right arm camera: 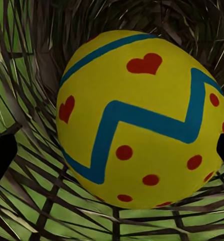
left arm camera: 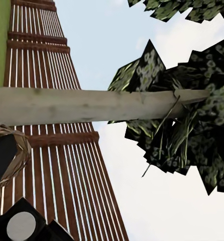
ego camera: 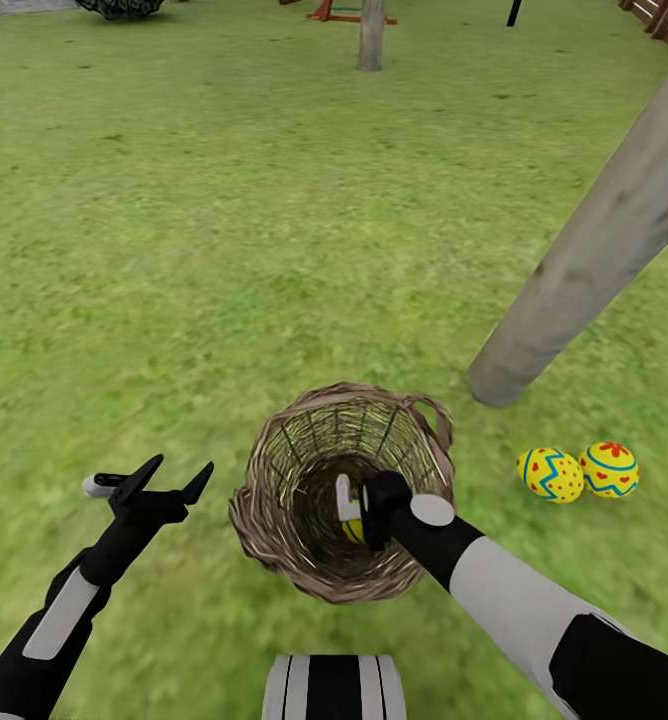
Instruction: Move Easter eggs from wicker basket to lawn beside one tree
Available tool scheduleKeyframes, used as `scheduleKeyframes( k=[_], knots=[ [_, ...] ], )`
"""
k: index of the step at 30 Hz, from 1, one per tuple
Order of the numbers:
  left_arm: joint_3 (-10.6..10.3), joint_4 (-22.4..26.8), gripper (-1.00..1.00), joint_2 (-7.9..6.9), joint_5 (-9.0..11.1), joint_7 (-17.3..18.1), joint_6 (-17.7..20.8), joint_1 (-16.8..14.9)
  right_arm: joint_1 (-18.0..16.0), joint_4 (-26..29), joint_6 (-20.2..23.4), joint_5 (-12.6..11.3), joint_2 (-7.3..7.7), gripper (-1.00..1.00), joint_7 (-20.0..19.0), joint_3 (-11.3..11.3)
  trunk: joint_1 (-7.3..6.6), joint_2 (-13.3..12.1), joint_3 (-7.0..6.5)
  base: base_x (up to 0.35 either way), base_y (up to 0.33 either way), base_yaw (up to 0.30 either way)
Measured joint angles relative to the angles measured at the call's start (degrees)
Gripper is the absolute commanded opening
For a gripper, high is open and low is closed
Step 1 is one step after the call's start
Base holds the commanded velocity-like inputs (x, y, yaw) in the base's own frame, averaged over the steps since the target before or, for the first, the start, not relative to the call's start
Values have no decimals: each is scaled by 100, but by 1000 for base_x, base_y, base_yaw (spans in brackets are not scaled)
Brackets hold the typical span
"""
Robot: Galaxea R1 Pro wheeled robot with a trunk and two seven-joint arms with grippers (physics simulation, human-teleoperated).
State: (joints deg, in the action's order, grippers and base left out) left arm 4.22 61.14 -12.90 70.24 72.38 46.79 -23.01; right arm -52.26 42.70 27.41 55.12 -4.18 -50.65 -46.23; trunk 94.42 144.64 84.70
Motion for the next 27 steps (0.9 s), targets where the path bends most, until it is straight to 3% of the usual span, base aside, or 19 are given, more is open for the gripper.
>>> scheduleKeyframes(
  k=[4, 16, 27],
  knots=[
    [-1, -10, 100, 6, -1, 1, -1, 0, 0, 16, 12, -1, 4, 100, 66, 21, 5, 2, 44, 0, 0, 0],
    [-5, -24, 100, 17, -1, -2, -1, 0, 0, 63, 237, -20, 43, 100, 859, 46, 11, 5, 88, 0, 0, 0],
    [-5, -25, 100, 26, 0, -7, 0, 0, 0, 68, 253, -63, 32, 100, 971, 47, 26, 13, 222, 0, 0, 0]
  ],
)
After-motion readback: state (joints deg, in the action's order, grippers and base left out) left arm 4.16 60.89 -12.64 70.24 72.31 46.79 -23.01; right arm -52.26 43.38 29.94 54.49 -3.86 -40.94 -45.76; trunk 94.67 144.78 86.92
